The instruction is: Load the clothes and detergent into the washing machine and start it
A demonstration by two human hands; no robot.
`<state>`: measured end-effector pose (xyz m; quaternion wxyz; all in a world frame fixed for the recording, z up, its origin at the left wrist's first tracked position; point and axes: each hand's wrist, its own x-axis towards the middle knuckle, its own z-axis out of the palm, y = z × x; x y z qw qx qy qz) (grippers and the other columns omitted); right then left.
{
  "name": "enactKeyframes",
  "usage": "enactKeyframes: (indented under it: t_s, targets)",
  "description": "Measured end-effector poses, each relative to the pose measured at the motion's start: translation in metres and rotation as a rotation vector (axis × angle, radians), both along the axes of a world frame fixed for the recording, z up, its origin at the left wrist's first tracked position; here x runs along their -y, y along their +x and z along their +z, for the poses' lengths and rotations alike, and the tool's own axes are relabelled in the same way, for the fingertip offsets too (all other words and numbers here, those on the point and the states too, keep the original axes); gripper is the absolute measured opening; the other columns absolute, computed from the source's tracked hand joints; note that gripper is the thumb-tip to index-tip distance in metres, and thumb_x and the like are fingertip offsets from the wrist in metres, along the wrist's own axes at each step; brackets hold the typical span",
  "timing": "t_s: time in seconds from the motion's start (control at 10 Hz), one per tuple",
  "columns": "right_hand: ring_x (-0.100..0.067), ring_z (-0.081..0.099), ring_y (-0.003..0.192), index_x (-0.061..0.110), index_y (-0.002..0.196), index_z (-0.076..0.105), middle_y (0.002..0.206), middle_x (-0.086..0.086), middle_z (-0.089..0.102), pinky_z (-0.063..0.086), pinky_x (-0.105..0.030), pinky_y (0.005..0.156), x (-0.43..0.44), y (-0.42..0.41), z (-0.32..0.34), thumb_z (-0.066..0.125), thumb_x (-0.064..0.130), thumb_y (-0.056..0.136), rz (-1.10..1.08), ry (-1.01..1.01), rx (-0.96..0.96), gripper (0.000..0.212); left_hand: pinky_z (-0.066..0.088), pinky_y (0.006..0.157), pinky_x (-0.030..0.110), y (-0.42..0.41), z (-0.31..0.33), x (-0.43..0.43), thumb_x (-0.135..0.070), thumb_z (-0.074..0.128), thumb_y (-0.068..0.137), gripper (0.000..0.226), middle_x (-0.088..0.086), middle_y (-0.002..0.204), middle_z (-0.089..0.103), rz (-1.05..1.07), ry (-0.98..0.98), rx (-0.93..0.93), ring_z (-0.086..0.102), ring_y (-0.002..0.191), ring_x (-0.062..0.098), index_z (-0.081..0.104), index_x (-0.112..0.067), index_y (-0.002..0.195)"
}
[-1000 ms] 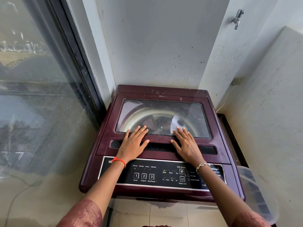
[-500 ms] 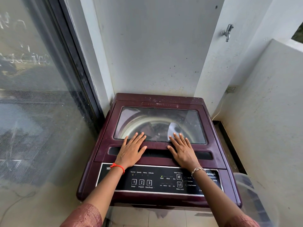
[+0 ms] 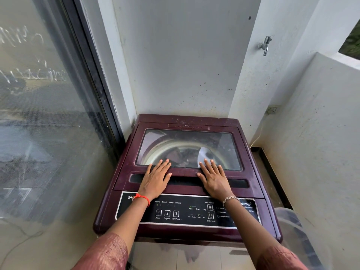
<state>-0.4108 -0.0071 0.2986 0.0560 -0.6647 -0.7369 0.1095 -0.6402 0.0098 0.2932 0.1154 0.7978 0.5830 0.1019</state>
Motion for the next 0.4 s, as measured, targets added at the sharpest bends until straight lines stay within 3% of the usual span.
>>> enactKeyframes:
  t_s: [0.1, 0.2, 0.3, 0.4]
  targets:
    - [-0.022, -0.006, 0.145, 0.024, 0.148, 0.005, 0.158, 0.000, -0.001, -0.003, -0.042, 0.117, 0.002, -0.002, 0.002, -0.039, 0.076, 0.049, 0.014, -0.047, 0.022, 0.121, 0.001, 0.119, 0.040, 0.002, 0.003, 0.002, -0.040, 0.023, 0.100, 0.051, -0.009, 0.157, 0.013, 0.014, -0.026, -0.016, 0.006, 0.146, 0.009, 0.020, -0.022, 0.148]
    - [-0.024, -0.008, 0.145, 0.024, 0.148, 0.000, 0.158, -0.003, -0.006, -0.004, -0.044, 0.117, 0.004, -0.004, 0.007, -0.001, 0.063, 0.089, 0.032, -0.099, 0.068, 0.071, -0.002, 0.118, 0.044, 0.009, 0.006, 0.003, -0.042, 0.028, 0.100, 0.055, -0.006, 0.158, 0.008, 0.031, -0.063, -0.052, 0.002, 0.146, 0.012, 0.017, -0.018, 0.148]
    - [-0.023, -0.007, 0.145, 0.024, 0.149, 0.002, 0.158, -0.004, -0.005, -0.002, -0.045, 0.117, 0.005, -0.005, 0.016, 0.020, 0.047, 0.099, 0.025, -0.170, 0.045, 0.057, -0.003, 0.118, 0.044, 0.017, 0.009, 0.008, -0.047, 0.022, 0.099, 0.059, -0.005, 0.159, 0.007, 0.032, -0.045, -0.067, -0.001, 0.146, 0.012, 0.015, -0.017, 0.149]
    - [-0.022, -0.005, 0.145, 0.023, 0.148, 0.006, 0.158, -0.005, -0.003, 0.000, -0.047, 0.117, -0.002, -0.011, 0.031, 0.022, 0.044, 0.100, 0.001, -0.128, -0.034, 0.055, -0.003, 0.119, 0.041, 0.024, 0.015, 0.005, -0.045, 0.025, 0.099, 0.059, -0.003, 0.159, 0.006, 0.018, 0.040, -0.053, -0.003, 0.146, 0.012, 0.012, -0.016, 0.149]
